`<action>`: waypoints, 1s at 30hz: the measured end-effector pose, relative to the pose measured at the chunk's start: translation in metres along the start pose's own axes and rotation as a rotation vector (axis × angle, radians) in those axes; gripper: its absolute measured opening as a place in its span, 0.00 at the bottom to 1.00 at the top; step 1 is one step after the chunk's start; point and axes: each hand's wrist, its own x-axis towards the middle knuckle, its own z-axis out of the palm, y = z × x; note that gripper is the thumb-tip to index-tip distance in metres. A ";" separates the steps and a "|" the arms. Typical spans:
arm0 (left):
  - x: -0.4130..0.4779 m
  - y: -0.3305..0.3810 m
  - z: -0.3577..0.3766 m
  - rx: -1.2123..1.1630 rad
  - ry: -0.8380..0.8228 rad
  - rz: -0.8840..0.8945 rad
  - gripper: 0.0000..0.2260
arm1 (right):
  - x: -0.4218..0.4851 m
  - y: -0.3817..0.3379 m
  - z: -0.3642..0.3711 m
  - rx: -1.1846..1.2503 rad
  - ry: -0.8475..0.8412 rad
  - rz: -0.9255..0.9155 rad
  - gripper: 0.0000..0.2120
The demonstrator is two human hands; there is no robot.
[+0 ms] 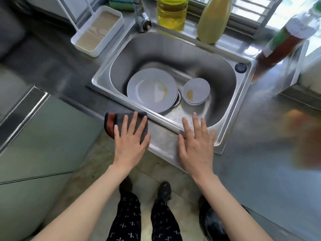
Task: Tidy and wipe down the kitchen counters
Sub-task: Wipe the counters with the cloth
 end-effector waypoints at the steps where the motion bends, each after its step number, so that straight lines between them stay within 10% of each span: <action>1: 0.010 -0.011 -0.005 -0.024 -0.005 -0.103 0.24 | 0.014 -0.015 0.004 0.006 -0.007 -0.050 0.24; 6: 0.040 -0.045 -0.016 -0.086 0.034 -0.328 0.24 | 0.060 -0.071 0.047 -0.018 -0.147 -0.208 0.24; 13: 0.024 -0.065 -0.013 0.015 0.004 0.174 0.24 | 0.062 -0.076 0.058 -0.104 -0.120 -0.166 0.24; 20: 0.085 -0.129 -0.037 -0.096 -0.005 -0.379 0.25 | 0.063 -0.080 0.055 -0.123 -0.142 -0.128 0.23; 30: 0.058 -0.097 -0.031 -0.053 -0.020 0.245 0.26 | 0.064 -0.081 0.054 -0.120 -0.136 -0.122 0.23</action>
